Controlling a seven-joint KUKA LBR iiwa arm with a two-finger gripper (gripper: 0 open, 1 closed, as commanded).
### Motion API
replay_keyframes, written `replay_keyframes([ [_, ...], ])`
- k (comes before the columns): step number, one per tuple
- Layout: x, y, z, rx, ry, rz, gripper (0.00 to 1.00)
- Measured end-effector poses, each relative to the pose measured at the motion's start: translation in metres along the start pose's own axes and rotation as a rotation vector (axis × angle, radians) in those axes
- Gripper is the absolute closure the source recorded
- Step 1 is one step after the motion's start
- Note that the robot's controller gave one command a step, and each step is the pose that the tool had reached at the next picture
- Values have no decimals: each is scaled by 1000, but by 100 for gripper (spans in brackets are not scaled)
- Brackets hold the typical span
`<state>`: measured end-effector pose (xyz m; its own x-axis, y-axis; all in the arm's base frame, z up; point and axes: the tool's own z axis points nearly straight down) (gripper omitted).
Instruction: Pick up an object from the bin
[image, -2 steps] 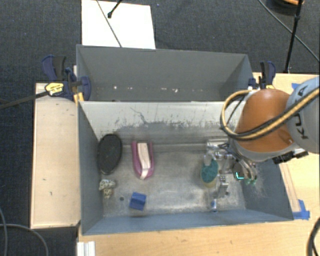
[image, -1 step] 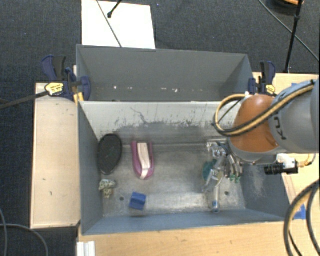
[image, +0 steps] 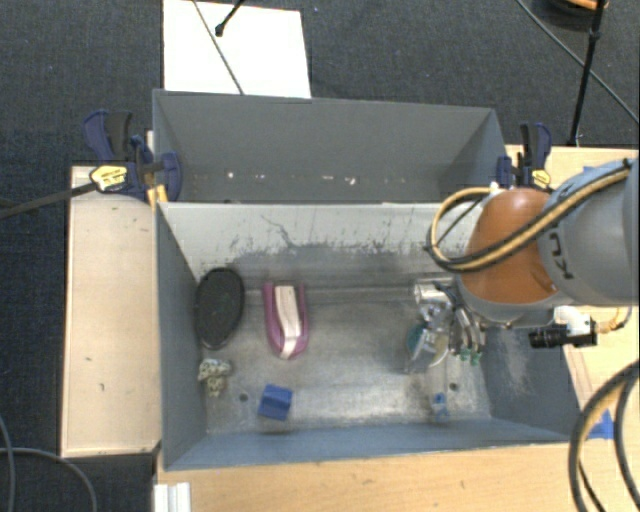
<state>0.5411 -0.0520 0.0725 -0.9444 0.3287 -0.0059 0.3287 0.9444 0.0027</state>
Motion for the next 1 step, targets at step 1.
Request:
replay_keyframes([
  [1, -1, 2, -87, 0, -4, -28, 100],
])
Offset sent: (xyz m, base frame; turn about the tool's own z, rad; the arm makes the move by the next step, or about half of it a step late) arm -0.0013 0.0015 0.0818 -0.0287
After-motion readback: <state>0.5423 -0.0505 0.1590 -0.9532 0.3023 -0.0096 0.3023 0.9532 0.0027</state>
